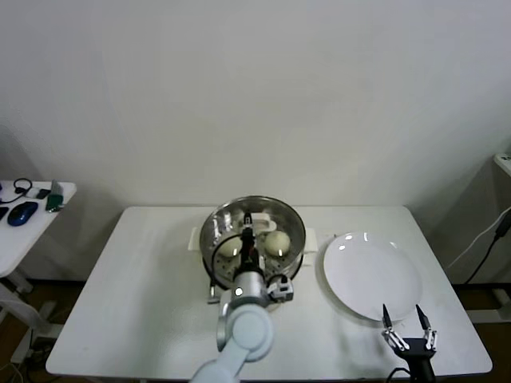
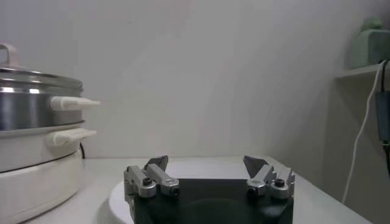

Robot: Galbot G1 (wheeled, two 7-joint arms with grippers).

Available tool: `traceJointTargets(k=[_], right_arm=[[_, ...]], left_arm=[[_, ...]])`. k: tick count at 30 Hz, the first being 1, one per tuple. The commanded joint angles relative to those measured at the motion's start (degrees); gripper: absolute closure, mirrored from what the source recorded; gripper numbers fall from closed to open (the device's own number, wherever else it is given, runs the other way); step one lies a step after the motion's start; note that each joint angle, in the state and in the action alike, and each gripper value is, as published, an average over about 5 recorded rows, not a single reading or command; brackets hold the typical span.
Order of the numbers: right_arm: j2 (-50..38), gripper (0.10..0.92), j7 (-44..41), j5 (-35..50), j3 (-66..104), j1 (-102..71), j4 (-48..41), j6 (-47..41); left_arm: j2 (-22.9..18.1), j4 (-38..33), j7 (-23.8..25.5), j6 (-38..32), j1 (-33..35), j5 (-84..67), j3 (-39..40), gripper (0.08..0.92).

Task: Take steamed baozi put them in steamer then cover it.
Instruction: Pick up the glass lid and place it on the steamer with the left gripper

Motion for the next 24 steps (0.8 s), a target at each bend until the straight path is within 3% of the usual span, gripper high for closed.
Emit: traceJointTargets(k=[1, 24], right_arm=[[0.1, 0.203, -0.1, 0.1, -0.1, 0.2, 0.0, 0.0], [0.3, 0.203, -0.4, 0.0, 0.0, 0.1, 0.0, 0.0]], left_arm=[[-0.5, 1.1, -1.1, -0.1, 0.4, 0.3, -0.2, 0.863], [0.8, 2.2, -2.4, -0.1, -0.1, -1.0, -1.2, 0.863]])
